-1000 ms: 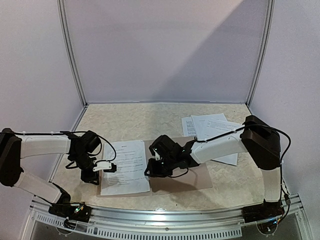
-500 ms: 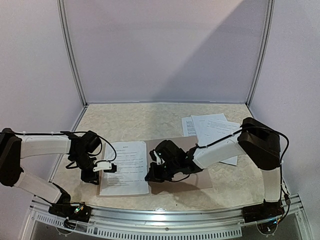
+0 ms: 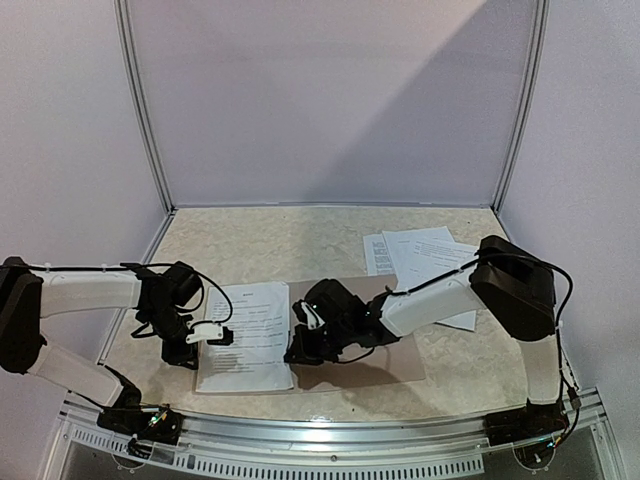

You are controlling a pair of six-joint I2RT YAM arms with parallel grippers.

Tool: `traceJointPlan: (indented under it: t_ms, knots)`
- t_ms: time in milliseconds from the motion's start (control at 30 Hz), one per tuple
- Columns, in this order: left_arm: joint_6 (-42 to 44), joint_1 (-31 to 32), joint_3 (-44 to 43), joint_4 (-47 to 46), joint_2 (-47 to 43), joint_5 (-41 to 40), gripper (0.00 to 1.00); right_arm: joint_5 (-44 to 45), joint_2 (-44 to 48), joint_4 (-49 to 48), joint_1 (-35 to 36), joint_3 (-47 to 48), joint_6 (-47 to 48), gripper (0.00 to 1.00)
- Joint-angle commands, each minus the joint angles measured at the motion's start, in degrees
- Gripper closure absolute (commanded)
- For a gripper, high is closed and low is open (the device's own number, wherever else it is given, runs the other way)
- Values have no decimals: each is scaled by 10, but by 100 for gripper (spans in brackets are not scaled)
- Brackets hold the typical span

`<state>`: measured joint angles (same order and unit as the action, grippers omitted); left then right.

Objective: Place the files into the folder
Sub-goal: Insert the folder to form pockets on the folder.

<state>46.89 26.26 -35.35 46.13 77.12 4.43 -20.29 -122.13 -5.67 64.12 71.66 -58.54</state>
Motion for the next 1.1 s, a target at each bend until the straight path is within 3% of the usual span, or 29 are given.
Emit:
traceJointPlan:
  t_ms: [0,133,267,600,700,800,933,1067]
  knots:
    - [0,11,12,1,0,19,56,1,-14,34,2,13,19,98]
    - [3,11,12,1,0,21,55,12,4,73,1,20,32,85]
    - [4,11,8,3,6,24,54,29,38,145,1,59,71,66]
    - [-1,11,4,6,14,19,53,124,202,314,-56,51,155,40]
    - [-1,11,3,6,15,18,53,182,289,376,-123,-20,162,33]
    - [-1,11,3,6,15,17,53,199,390,397,-234,-140,157,25]
    - [-3,11,3,5,15,17,52,147,500,370,-414,-294,162,20]
    - [-3,11,2,6,18,17,52,122,550,361,-562,-366,191,16]
